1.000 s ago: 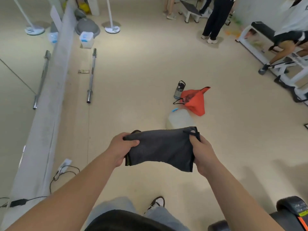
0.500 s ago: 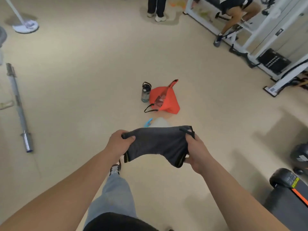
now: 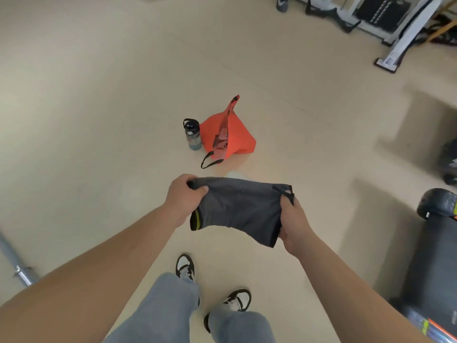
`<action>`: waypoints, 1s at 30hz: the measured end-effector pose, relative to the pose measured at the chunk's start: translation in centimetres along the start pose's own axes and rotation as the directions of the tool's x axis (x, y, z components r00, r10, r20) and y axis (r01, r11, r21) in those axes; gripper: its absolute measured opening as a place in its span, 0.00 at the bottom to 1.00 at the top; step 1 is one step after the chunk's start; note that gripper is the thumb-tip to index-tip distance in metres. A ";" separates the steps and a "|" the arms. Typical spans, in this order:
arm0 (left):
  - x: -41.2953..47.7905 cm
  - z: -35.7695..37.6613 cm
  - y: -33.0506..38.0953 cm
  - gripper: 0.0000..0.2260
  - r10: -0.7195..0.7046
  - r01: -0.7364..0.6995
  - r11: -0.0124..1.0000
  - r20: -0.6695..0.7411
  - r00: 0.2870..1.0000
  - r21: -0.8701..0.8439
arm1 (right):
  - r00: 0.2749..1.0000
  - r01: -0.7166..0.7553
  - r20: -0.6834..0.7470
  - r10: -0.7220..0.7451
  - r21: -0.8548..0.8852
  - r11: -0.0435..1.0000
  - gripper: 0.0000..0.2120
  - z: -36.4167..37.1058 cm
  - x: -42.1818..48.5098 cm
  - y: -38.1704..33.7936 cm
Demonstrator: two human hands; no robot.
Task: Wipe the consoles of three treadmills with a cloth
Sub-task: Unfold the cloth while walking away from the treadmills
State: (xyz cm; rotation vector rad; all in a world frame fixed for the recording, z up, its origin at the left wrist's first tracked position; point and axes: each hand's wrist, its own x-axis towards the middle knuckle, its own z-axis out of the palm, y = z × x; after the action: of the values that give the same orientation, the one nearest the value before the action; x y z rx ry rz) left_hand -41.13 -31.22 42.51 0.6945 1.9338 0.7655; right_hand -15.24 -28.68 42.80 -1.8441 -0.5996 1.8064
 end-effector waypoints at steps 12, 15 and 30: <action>22.6 12.9 -12.6 0.05 0.118 -0.144 0.979 0.175 0.977 0.144 | 0.996 -0.064 -0.052 0.072 0.150 0.987 0.12 1.8 24.2 13.2; 28.7 16.3 -17.0 0.11 0.136 -0.169 0.974 0.205 0.969 0.153 | 0.994 -0.053 -0.085 0.065 0.135 0.989 0.12 2.3 32.0 16.9; 38.6 28.5 -22.3 0.30 0.358 -0.491 0.783 0.368 0.858 0.382 | 0.999 -0.030 -0.032 0.033 0.099 0.995 0.15 1.2 52.4 21.8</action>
State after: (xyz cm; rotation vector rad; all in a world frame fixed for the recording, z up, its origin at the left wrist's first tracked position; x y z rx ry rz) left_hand -35.63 -11.10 -6.12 1.5029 1.7192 0.4246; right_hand -15.46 -13.35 -11.88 -1.8237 -0.4627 1.7881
